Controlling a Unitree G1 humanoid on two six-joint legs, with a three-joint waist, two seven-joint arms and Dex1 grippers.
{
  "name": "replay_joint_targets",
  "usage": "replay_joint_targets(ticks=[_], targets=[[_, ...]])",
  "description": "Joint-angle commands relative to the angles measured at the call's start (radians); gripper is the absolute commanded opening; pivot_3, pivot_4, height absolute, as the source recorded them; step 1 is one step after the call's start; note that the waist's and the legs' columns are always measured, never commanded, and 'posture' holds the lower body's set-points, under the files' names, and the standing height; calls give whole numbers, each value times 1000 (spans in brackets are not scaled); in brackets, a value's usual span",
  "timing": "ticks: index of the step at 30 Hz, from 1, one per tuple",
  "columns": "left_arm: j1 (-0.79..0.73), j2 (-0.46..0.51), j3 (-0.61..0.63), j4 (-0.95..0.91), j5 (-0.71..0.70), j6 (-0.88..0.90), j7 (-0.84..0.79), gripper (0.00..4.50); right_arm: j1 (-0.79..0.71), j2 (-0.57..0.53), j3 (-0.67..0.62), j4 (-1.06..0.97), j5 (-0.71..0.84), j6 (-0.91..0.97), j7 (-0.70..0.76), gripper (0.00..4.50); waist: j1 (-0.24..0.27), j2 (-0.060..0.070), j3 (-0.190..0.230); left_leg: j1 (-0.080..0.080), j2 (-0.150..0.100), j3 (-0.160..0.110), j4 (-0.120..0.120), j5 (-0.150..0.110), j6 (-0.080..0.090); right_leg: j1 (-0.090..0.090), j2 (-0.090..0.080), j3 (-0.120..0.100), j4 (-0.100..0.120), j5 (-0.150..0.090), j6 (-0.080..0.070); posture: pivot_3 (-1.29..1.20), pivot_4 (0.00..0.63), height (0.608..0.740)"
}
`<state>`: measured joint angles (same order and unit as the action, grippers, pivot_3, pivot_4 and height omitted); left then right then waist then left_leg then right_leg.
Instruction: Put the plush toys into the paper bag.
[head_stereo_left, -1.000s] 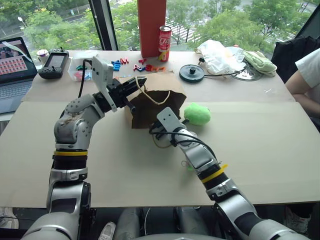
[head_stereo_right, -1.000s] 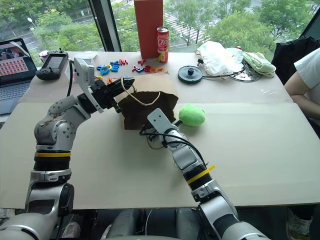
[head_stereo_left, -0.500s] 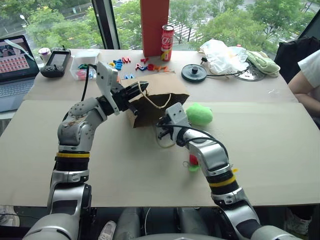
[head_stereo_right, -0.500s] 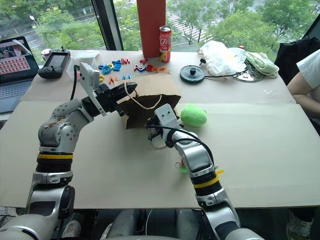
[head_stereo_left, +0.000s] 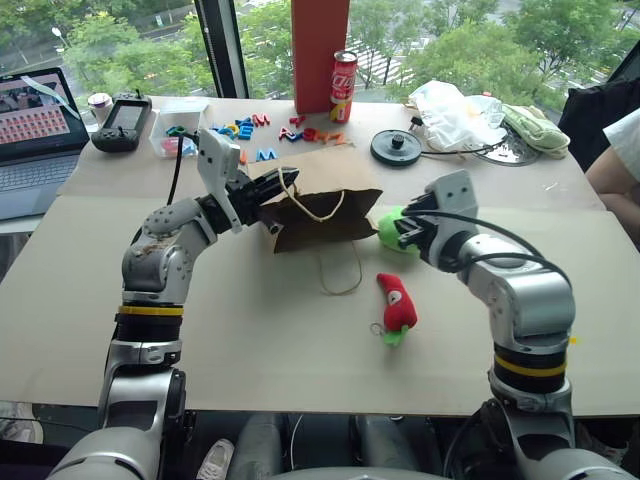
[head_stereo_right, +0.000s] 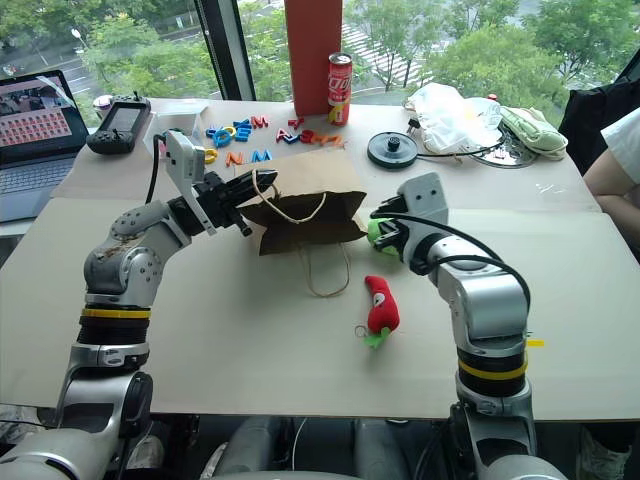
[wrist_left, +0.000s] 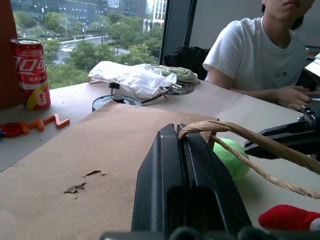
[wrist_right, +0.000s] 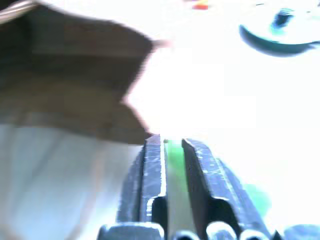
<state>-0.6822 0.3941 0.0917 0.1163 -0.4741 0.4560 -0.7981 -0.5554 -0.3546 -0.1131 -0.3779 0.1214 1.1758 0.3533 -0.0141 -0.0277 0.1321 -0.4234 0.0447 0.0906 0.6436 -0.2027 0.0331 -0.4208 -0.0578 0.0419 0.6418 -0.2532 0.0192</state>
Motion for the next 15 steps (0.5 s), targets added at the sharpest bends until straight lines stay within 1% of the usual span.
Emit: replay_joint_targets(ticks=[1,4,5,6,7,11,15], targets=[[-23,-11,6,-7,-6,-28,-1,78,-38,3,-1,101,-1,-93,-20,2579,-5,0,0,0,0,0,0,0,0,0,0,1,0,0,0,0,150,739],[-35,-15,6,7,-2,-32,-2,78,-65,25,11,211,6,-161,-27,3628,-10,0,0,0,0,0,0,0,0,-1,1,1,0,0,0,0,150,739],[-37,-16,5,9,-2,-34,-4,78,-70,30,12,233,9,-174,-28,3889,-10,0,0,0,1,0,0,0,0,-1,1,1,0,0,0,0,150,739],[-39,-16,5,12,-1,-35,-5,78,-78,37,19,284,2,-199,-37,4284,-9,0,0,0,1,0,0,0,0,-1,1,1,0,0,0,0,150,739],[-40,-16,4,15,0,-36,-6,78,-84,41,24,320,-3,-217,-43,4443,-9,0,0,0,0,0,0,0,0,-1,1,1,0,0,0,0,150,739],[-45,-15,5,16,-3,-35,-7,78,-81,58,37,416,-21,-246,-80,4443,-3,0,0,0,0,0,0,0,0,0,0,1,0,0,0,0,150,739],[-54,-11,10,22,-5,-35,-7,78,-60,65,61,447,-35,-253,-102,4443,-1,0,0,-1,0,0,-1,0,0,0,0,1,0,0,0,0,150,739]])
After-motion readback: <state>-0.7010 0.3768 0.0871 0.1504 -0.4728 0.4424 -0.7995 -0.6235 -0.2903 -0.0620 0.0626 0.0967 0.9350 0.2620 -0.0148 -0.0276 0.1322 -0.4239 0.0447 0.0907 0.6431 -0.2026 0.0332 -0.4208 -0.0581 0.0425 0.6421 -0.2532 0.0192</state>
